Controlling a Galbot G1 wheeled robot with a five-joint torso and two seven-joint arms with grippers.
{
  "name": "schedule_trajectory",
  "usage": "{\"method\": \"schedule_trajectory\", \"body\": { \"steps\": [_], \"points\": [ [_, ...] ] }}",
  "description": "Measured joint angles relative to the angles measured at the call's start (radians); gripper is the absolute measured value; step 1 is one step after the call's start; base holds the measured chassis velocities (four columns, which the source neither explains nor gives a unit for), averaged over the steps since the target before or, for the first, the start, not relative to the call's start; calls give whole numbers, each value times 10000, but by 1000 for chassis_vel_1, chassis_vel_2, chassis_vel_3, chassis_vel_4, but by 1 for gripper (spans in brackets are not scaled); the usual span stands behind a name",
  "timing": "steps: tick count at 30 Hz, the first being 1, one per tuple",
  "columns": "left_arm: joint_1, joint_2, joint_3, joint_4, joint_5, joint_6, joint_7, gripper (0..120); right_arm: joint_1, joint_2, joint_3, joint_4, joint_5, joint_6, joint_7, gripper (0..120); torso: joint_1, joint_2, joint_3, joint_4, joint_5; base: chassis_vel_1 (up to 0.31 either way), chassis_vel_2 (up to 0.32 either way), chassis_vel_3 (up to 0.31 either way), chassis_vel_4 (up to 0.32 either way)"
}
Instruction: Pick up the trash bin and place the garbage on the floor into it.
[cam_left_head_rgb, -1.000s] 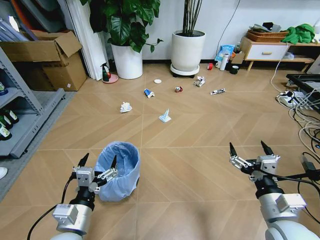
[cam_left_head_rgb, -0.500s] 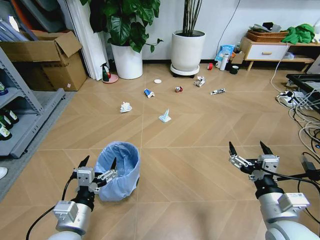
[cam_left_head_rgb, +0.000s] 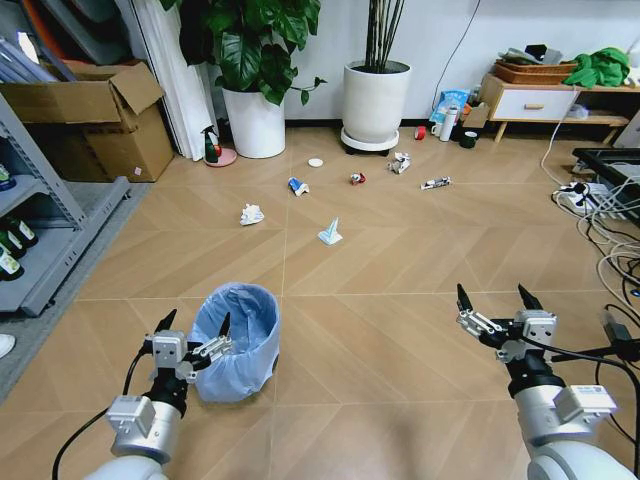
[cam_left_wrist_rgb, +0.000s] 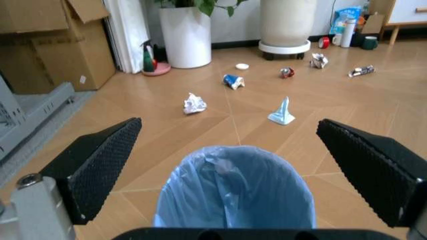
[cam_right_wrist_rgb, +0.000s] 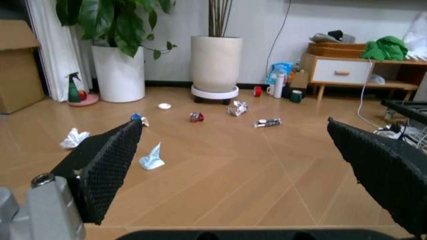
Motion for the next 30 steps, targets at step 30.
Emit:
{"method": "schedule_trajectory", "body": {
  "steps": [30],
  "points": [
    [-4551, 1851, 1141, 3745, -3651, 4284, -2618, 100, 65, -271, -161, -552, 123, -153, 227, 100, 1, 0, 1, 1, 0, 0, 0, 0, 0]
  ]
}}
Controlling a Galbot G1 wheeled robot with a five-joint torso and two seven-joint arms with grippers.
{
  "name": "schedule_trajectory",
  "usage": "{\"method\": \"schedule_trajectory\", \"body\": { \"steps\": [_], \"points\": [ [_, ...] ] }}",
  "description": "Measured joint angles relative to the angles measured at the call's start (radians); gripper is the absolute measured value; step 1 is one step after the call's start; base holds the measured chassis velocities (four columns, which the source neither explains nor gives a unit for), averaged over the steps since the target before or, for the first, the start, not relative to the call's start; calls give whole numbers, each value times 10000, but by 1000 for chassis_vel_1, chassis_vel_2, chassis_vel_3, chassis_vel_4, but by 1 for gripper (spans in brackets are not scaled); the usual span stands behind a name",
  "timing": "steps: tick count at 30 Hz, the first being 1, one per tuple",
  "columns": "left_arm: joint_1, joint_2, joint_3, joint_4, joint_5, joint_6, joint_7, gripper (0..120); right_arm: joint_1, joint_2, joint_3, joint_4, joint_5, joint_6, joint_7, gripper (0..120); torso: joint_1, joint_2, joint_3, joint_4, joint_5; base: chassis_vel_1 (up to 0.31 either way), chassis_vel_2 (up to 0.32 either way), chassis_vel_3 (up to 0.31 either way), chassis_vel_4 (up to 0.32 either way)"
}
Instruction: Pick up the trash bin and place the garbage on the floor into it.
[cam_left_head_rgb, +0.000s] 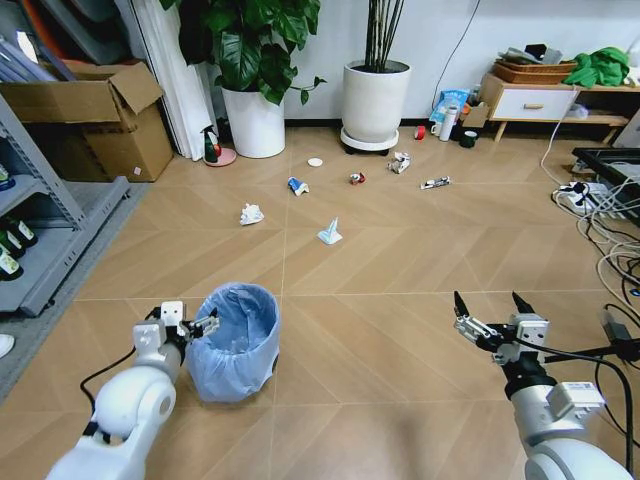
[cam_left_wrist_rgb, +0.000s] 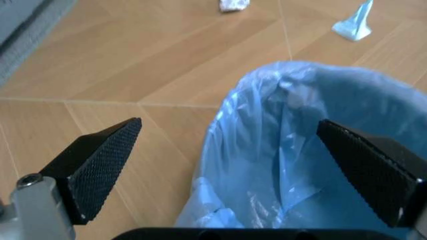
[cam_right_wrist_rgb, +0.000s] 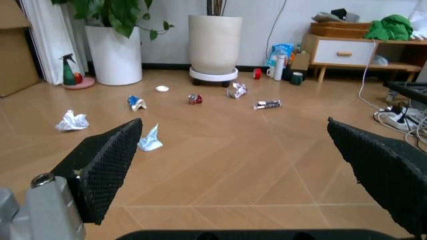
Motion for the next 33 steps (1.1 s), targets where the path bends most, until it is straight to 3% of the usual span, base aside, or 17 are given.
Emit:
{"method": "schedule_trajectory", "body": {
  "steps": [19, 33],
  "points": [
    [-1575, 356, 891, 2034, -1026, 879, 24, 100, 71, 157, -68, -233, -68, 105, -3, 100, 0, 0, -1, 0, 0, 0, 0, 0, 0],
    [-1861, 388, 1001, 2649, -1147, 1034, 37, 94, 102, 204, -99, -301, -106, 210, -3, 100, 0, 0, -1, 0, 0, 0, 0, 0, 0]
  ]
}}
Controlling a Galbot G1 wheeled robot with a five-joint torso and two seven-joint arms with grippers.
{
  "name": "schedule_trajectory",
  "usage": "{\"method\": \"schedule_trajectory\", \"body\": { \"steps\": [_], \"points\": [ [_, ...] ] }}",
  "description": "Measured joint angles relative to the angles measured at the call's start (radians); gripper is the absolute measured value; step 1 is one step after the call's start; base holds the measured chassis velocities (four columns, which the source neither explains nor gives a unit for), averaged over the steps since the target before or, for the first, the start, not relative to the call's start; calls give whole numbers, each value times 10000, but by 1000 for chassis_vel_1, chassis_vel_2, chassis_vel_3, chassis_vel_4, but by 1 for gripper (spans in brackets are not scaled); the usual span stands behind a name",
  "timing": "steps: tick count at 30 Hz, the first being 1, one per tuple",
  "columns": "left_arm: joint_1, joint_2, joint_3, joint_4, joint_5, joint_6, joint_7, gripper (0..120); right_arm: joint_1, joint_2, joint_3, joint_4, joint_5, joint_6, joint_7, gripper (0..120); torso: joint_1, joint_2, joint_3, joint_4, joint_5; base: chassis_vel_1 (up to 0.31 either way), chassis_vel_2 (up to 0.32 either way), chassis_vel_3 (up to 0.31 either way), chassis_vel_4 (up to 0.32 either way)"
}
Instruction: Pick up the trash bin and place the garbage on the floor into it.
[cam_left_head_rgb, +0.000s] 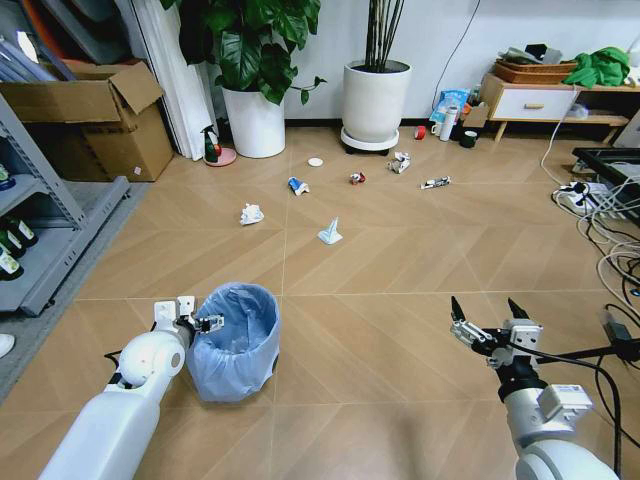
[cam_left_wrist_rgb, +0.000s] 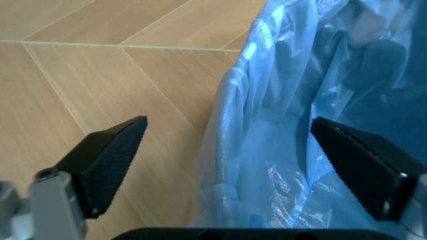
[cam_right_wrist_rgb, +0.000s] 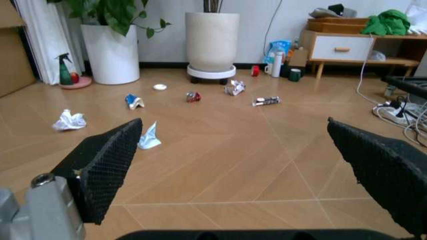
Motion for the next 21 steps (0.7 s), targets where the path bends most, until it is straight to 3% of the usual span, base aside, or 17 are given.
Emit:
{"method": "schedule_trajectory", "body": {
  "steps": [14, 17, 21],
  "points": [
    [-136, -93, 175, 314, 151, -17, 19, 47, -17, 52, 30, 54, -18, 65, -6, 100, 0, 0, 0, 0, -1, 0, 0, 0, 0],
    [-147, -99, 193, 353, 189, -36, 21, 30, -9, 72, 44, 59, -18, 78, -7, 100, 0, 0, 0, 0, 1, 0, 0, 0, 0],
    [-154, -95, 188, 354, 179, -46, 22, 18, 9, 95, 37, 57, -25, 83, -7, 100, 0, 0, 0, 0, 0, 0, 0, 0, 0]
  ]
}}
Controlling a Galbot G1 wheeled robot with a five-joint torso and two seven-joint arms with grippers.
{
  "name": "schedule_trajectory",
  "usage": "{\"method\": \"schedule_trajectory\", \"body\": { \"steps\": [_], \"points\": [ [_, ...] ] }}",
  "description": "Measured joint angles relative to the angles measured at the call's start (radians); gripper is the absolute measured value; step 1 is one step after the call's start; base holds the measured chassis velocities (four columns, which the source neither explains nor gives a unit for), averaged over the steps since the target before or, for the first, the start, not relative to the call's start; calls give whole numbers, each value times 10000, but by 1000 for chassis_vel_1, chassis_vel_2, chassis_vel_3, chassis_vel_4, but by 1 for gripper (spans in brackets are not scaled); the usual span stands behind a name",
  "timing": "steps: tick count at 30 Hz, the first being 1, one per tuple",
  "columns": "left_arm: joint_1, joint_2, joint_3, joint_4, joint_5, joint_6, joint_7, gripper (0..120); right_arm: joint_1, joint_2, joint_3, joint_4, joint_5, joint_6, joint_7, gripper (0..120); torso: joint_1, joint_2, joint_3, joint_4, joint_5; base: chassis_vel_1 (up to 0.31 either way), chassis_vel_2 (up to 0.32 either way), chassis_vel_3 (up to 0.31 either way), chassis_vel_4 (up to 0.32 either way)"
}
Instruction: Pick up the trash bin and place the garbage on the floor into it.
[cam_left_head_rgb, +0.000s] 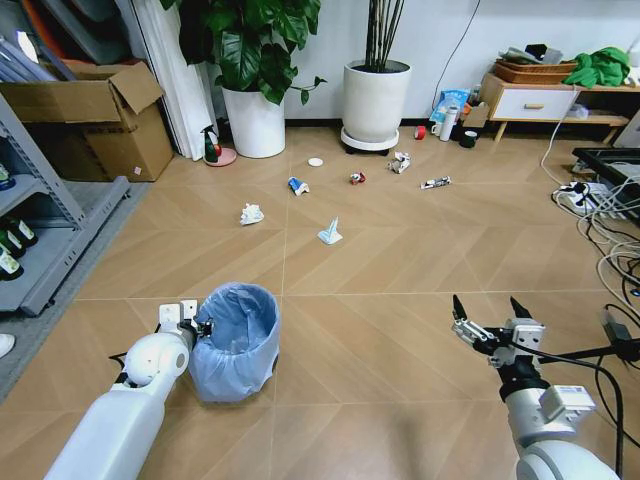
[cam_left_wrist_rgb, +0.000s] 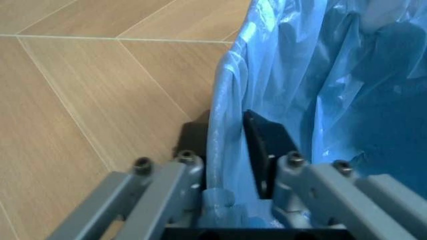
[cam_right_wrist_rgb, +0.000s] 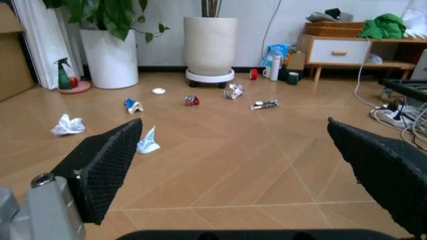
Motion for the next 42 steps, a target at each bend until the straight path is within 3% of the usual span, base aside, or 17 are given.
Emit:
{"method": "schedule_trajectory", "body": {
  "steps": [5, 18, 24, 29, 37, 42],
  "points": [
    [20, 4, -28, -64, -40, -7, 18, 0, 27, 12, -22, -25, -19, 0, 0, 100, 0, 0, 0, 0, 0, 0, 0, 0, 0],
    [407, -29, -342, -847, -341, -13, -545, 0, 161, -40, -24, -27, 155, -121, 138, 100, 0, 0, 1, 0, 0, 0, 0, 0, 0],
    [1926, -178, -1230, -3444, -477, -701, -1258, 0, 476, -318, 125, 255, 918, -686, 351, 100, -1, 0, 0, -1, 1, 0, 0, 0, 0],
    [3448, -845, -1854, -5098, 893, -1107, -1218, 0, 512, -430, 172, 544, 1125, -847, 373, 100, -1, 0, -1, 3, 0, 0, 0, 0, 0],
    [4493, -1690, -2112, -6113, 2356, -1630, -571, 0, 422, -414, 217, 704, 890, -861, 355, 100, -2, 0, -1, 0, 0, 0, 0, 0, 0],
    [4644, -1729, -2072, -6238, 2677, -1794, -403, 0, 336, -320, 215, 788, 665, -834, 339, 100, -1, 0, -1, 0, 0, 0, 0, 0, 0]
  ]
}}
